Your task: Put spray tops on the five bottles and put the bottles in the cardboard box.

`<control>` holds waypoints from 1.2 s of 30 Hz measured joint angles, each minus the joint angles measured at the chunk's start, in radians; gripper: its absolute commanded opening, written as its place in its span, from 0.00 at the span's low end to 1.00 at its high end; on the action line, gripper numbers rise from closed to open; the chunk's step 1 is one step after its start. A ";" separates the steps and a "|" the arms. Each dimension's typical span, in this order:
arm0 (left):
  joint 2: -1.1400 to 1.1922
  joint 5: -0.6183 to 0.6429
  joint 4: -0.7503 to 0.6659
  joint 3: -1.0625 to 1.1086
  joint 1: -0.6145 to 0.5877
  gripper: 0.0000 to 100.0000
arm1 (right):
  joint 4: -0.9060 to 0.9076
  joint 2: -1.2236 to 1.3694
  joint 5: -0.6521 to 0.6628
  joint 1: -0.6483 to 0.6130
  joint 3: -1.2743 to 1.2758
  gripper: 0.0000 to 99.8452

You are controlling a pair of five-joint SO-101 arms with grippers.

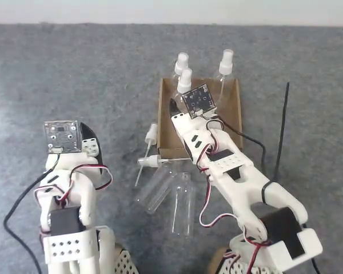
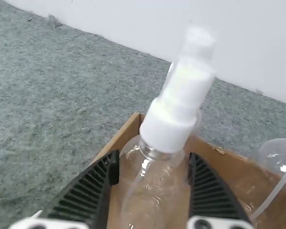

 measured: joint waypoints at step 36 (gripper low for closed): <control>0.000 0.000 0.000 0.000 0.000 0.01 | 0.110 -0.092 0.002 -0.044 0.011 0.31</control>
